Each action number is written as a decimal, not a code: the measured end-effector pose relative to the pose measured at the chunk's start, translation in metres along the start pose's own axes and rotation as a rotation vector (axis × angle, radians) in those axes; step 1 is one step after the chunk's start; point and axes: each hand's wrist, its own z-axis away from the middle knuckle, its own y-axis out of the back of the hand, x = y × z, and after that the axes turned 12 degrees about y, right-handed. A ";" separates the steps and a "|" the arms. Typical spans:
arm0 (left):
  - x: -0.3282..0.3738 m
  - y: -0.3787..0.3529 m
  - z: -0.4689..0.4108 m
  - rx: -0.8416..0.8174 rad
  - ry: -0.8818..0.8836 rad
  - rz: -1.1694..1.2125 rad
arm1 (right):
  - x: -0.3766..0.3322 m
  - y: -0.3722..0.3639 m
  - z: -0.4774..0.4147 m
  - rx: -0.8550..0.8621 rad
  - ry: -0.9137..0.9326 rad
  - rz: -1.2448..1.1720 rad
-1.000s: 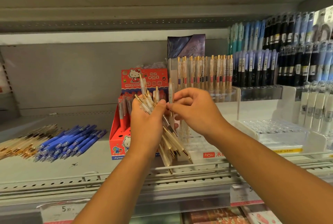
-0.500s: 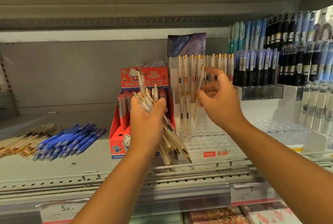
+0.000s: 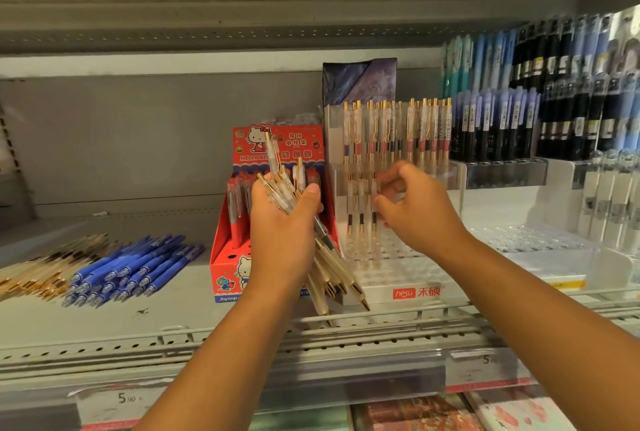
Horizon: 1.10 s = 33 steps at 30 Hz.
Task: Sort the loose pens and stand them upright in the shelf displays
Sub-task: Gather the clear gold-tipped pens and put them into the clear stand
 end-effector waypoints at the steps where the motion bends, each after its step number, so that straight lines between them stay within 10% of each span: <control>1: 0.000 0.000 0.000 -0.001 0.001 0.000 | 0.001 0.000 0.000 -0.004 0.000 0.000; 12: 0.001 0.000 0.002 -0.035 -0.008 -0.010 | -0.024 0.002 0.005 0.129 0.053 -0.067; 18: 0.000 -0.001 0.000 -0.038 -0.039 0.028 | -0.061 0.001 0.011 -0.287 0.073 -0.513; 33: 0.000 -0.001 0.001 -0.057 -0.051 -0.012 | -0.062 -0.009 0.012 -0.225 -0.107 -0.492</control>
